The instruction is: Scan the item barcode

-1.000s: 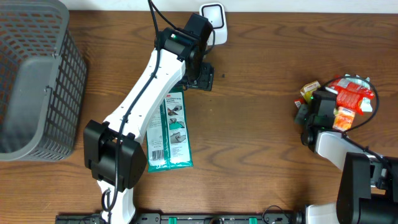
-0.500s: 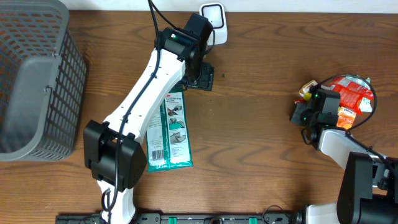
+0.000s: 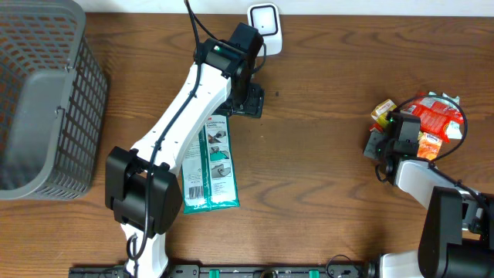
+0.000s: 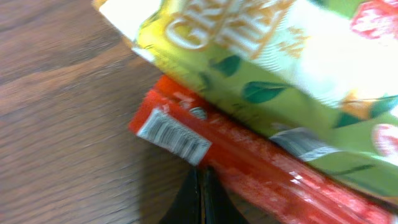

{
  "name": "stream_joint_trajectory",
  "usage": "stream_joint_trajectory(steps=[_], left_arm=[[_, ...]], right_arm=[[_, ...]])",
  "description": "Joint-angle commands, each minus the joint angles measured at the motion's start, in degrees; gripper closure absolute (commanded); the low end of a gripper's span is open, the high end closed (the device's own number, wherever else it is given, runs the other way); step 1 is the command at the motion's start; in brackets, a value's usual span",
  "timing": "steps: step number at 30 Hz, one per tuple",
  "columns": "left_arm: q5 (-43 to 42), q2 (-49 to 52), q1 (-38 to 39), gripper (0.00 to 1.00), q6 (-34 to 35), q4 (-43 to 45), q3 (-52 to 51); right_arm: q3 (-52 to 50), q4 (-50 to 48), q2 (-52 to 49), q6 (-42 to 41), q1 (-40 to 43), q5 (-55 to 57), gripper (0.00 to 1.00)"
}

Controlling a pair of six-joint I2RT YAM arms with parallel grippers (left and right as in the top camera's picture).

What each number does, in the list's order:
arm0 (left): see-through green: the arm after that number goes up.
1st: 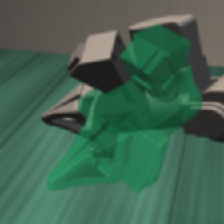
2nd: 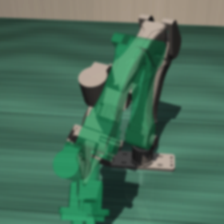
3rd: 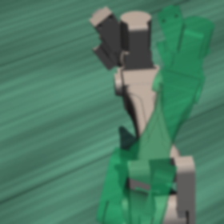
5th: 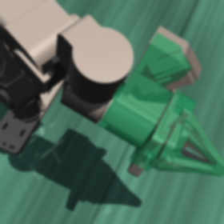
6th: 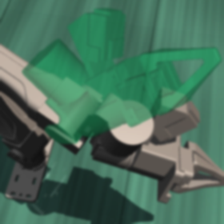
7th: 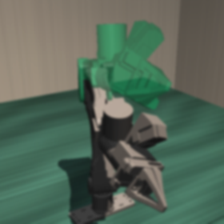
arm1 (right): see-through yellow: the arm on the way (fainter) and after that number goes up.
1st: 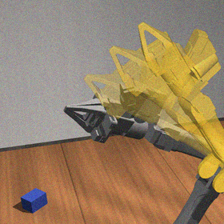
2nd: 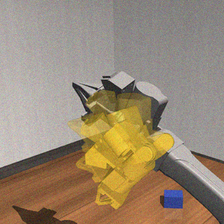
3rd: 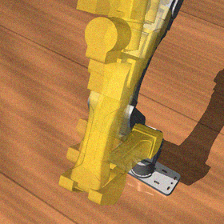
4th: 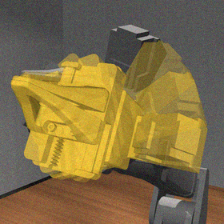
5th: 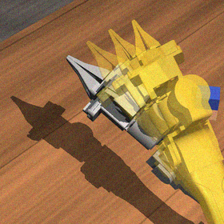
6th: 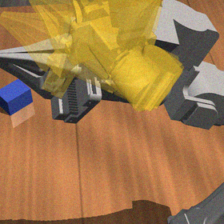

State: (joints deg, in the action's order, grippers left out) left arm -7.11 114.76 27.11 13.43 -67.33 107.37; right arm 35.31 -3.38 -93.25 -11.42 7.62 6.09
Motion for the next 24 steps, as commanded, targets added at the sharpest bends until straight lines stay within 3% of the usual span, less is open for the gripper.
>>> stream_joint_trajectory(steps=[1,9,19,24], left_arm=[[0.8,0.7,-0.1,0.26,-0.8,0.6,-0.3],[5.0,0.7,-1.4,0.26,-0.7,-0.9,-0.3],[5.2,0.7,-11.6,0.25,1.7,-7.6,-0.3],[5.2,0.7,-17.8,0.25,1.9,-12.4,-0.5]], right_arm=[[0.9,-2.0,-1.6,0.8,0.4,5.9,0.99],[0.9,-7.9,-2.5,-5.1,3.4,9.2,0.99],[1.1,-10.6,-0.5,-4.3,5.0,-12.3,0.94],[1.1,-10.6,-0.5,-4.4,4.8,-28.1,0.82]])
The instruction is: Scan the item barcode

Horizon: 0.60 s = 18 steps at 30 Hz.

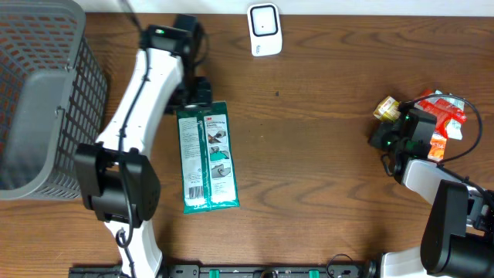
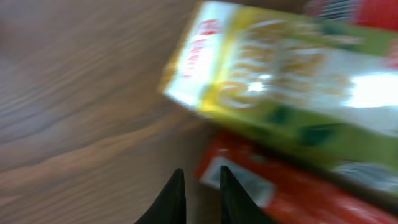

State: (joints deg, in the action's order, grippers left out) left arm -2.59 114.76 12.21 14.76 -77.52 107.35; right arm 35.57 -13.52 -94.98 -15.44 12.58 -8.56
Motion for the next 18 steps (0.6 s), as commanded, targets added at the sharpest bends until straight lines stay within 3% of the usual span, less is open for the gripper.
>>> stream_joint_trajectory(steps=[1,6,11,18], left_arm=[[0.7,0.7,-3.7,0.25,0.5,-2.6,-0.9],[0.7,0.7,-6.3,0.25,0.5,-2.3,-5.4],[0.7,0.7,-7.3,0.27,0.3,1.7,-12.8],[0.7,0.7,-7.4,0.38,0.3,10.1,-24.3]], right_arm=[[0.8,-0.4,1.2,-0.4,-0.4,-14.8,0.78],[0.8,1.5,1.2,-1.3,-2.3,-14.9,0.59],[1.0,3.9,1.2,1.3,-5.0,-14.9,0.54],[4.7,13.1,1.2,2.0,-11.5,-16.0,0.52]])
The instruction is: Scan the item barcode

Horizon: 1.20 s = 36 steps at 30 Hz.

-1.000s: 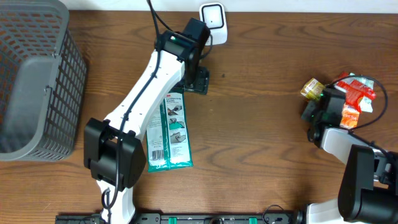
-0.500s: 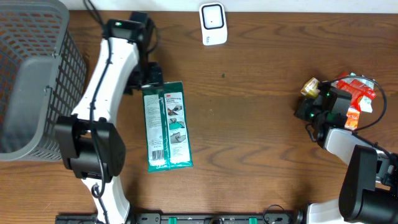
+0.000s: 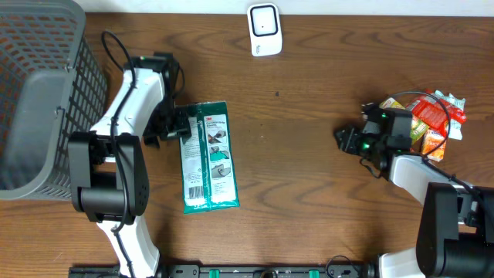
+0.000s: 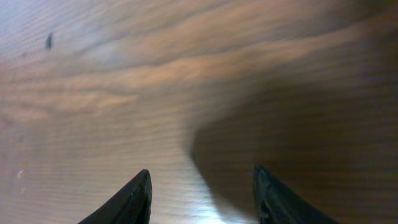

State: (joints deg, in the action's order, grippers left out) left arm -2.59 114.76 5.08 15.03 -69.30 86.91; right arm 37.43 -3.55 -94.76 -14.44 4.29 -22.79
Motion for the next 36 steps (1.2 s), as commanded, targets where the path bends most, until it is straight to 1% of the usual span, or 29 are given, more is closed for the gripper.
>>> stream_joint_trajectory(steps=[1,2,3,4,6,7,8,10,13,14,15,17,18,20,23,28,33,34,36], left_arm=[[0.7,0.7,-0.3,0.40,0.0,3.0,-5.0],[0.7,0.7,-0.3,0.44,0.0,4.3,-6.2],[0.7,0.7,-0.3,0.51,0.0,5.4,-7.1],[0.7,0.7,-0.3,0.63,0.0,6.7,-8.0],[0.7,0.7,-0.3,0.77,0.0,9.5,-10.0],[0.7,0.7,-0.3,0.81,0.0,10.6,-10.7],[0.7,0.7,-0.3,0.89,0.0,11.9,-11.4],[0.7,0.7,-0.3,0.92,0.0,13.4,-12.3],[0.7,0.7,-0.3,0.93,0.0,15.3,-12.9],[0.7,0.7,-0.3,0.92,0.0,15.9,-13.0],[0.7,0.7,-0.3,0.93,-0.2,17.0,-13.2],[0.7,0.7,-0.3,0.92,-0.2,18.9,-13.8],[0.4,0.7,-0.3,0.93,-0.2,20.0,-14.4],[-0.7,0.7,-0.2,0.93,-0.2,20.9,-15.3],[-2.9,0.7,-0.2,0.93,-0.2,21.9,-16.9],[-6.3,0.7,-0.1,0.92,-0.2,23.6,-19.0],[-8.8,0.7,1.5,0.92,-0.1,23.4,-19.5],[-8.8,0.7,2.0,0.92,-0.1,23.4,-19.5],[-8.8,0.7,3.4,0.92,1.1,23.4,-19.5]], right_arm=[[3.5,4.6,1.0,0.7,-4.3,-1.7,0.52],[4.2,6.1,1.0,0.7,-5.6,-1.7,0.52],[4.5,6.8,1.0,0.7,-6.4,-1.8,0.52],[4.9,7.5,1.0,0.7,-7.7,-1.8,0.52],[5.1,7.7,1.0,-0.5,-10.1,-1.7,0.55],[5.1,7.7,1.0,-1.5,-11.4,-1.8,0.55],[5.1,7.7,1.0,-2.1,-12.5,-2.0,0.55],[5.2,7.6,1.0,-2.8,-14.8,-3.0,0.55],[5.3,6.0,1.0,-3.9,-17.7,-7.9,0.55],[5.3,4.9,1.0,-4.8,-18.3,-10.9,0.48],[5.3,3.3,1.0,-6.5,-18.8,-14.4,0.33],[5.3,1.5,1.0,-11.3,-19.3,-18.1,0.24],[5.3,1.4,1.0,-14.4,-19.4,-18.2,0.25],[5.2,1.4,1.0,-16.7,-19.4,-16.6,0.30],[5.1,2.0,0.9,-15.4,-20.0,-15.1,0.30],[5.1,6.6,0.8,-13.6,-21.8,-15.0,0.32],[5.1,8.7,0.7,-13.6,-26.3,-14.2,0.32],[5.1,8.7,0.7,-14.1,-27.3,-13.1,0.32],[5.1,8.8,0.7,-18.0,-29.8,-9.0,0.35]])
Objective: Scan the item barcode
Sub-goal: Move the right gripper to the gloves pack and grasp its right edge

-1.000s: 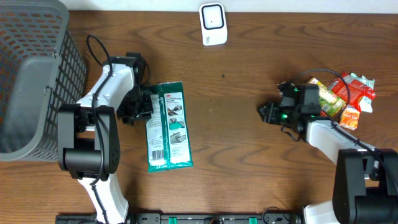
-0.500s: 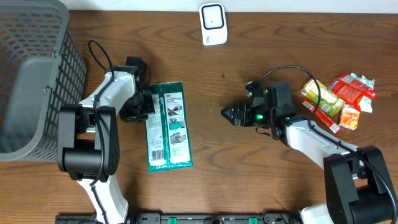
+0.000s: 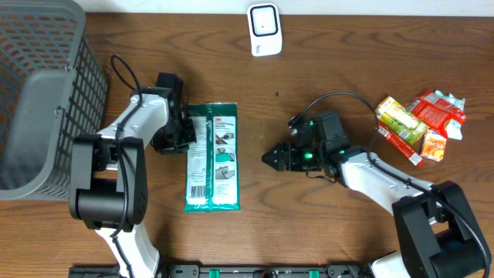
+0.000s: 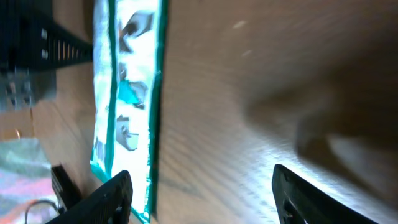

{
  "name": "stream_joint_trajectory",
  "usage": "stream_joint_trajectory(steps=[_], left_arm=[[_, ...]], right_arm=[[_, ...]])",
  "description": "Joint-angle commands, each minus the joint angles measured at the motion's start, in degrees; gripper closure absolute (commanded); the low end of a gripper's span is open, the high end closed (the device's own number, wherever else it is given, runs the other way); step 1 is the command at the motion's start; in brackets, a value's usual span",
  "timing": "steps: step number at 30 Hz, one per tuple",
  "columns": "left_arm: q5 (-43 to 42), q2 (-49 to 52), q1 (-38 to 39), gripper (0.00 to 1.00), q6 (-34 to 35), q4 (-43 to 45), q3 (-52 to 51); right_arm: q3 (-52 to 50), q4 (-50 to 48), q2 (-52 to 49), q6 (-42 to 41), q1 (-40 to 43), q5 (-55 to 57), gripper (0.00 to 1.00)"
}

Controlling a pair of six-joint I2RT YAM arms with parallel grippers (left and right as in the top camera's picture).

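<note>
A green-and-white packet point(image 3: 211, 158) lies flat left of the table's middle, with a barcode near its lower left. It also fills the upper left of the right wrist view as the same packet point(image 4: 124, 93). My left gripper point(image 3: 177, 133) sits against the packet's upper left edge; from above I cannot see how its jaws stand. My right gripper point(image 3: 272, 157) stands open a short way right of the packet, pointing at it. Its fingers point(image 4: 106, 199) are spread wide with only bare wood between them. The white scanner point(image 3: 263, 20) stands at the back edge.
A grey mesh basket point(image 3: 38, 93) fills the far left. A pile of snack packets point(image 3: 421, 120) lies at the right, behind my right arm. A cable point(image 3: 340, 96) arcs over the right arm.
My right gripper has gone from beside the snack pile to the middle of the table, facing the packet with its jaws wider. The left gripper sits closer against the packet, whose top end has shifted right.
First my left arm reached over the packet toward the scanner, and my right gripper was shut at the snack pile. Then the left arm stood left of the packet's top and the right jaws were slightly apart. Later both grippers were nearer the packet, and now flank it.
</note>
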State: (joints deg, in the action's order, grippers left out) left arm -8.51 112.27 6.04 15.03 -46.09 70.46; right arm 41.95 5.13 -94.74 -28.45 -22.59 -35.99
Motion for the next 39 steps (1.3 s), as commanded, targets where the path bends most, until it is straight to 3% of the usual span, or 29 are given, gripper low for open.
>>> stream_joint_trajectory(steps=[1,16,23,28,33,39], left_arm=[[-2.9,3.1,3.0,0.91,1.7,0.1,-3.0],[-2.8,3.1,7.3,0.87,3.3,-0.3,-3.1],[-2.9,3.1,7.3,0.87,3.3,-1.1,-3.8],[-2.9,3.1,7.3,0.87,3.3,-3.6,-4.7],[-2.9,3.1,7.3,0.85,3.3,-3.0,-6.4],[-2.9,3.1,7.4,0.85,3.3,-2.6,-6.6]], right_arm=[[0.5,0.3,0.7,-6.0,-3.7,5.3,0.35],[-0.1,0.2,0.2,-29.4,-16.6,14.8,0.41],[-0.1,-6.8,-4.2,-30.7,-20.2,16.9,0.46],[-0.1,-11.5,-8.5,-32.2,-19.5,10.7,0.49],[-0.1,-17.0,-10.8,-26.1,-18.3,9.9,0.57],[-0.1,-26.1,-10.8,-21.0,-17.0,8.3,0.50]])
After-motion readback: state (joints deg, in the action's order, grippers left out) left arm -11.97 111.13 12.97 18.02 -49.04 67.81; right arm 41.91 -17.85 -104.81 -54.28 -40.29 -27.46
